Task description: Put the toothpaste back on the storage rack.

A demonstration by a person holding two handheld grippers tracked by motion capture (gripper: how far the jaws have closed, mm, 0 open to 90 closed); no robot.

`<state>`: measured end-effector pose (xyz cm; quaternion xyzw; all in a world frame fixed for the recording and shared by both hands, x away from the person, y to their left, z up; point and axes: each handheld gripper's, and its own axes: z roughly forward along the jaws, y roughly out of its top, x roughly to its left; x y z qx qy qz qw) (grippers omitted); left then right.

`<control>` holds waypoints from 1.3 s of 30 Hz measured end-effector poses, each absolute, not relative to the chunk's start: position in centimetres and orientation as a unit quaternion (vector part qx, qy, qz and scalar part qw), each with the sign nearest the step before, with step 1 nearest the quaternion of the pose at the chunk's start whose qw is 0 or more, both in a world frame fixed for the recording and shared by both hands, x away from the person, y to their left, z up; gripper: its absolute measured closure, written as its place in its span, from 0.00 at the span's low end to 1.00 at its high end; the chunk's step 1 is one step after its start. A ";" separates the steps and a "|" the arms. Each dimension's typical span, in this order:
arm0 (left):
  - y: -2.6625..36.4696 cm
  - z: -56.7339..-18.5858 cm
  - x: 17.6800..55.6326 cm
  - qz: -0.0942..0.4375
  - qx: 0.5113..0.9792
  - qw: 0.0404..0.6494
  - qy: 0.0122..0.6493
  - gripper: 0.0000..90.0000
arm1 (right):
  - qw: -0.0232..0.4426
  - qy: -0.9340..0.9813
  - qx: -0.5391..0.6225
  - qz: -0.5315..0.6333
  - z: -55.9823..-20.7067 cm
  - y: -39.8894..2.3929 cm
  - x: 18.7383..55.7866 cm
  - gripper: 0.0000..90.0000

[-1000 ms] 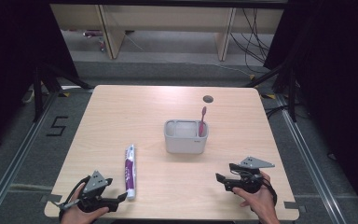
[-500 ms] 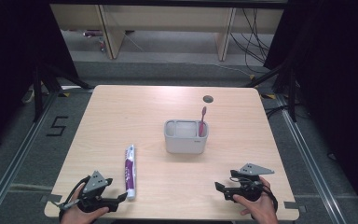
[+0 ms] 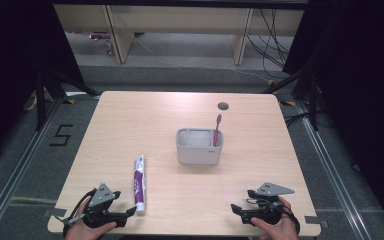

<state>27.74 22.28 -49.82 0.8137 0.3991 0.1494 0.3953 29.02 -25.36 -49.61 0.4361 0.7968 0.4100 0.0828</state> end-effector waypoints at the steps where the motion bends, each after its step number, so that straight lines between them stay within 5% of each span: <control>1: 22.3 -49.8 27.8 0.146 0.814 0.392 0.402 0.22 | 0.094 0.804 0.421 0.409 -49.7 -25.5 29.1 0.19; 30: 21.6 -49.6 29.8 0.130 0.785 0.422 0.435 0.18 | 0.084 0.803 0.435 0.399 -49.9 -26.1 28.1 0.21; 39: 21.5 -49.2 31.7 0.135 0.801 0.389 0.435 0.19 | 0.084 0.811 0.421 0.397 -49.9 -26.3 28.3 0.22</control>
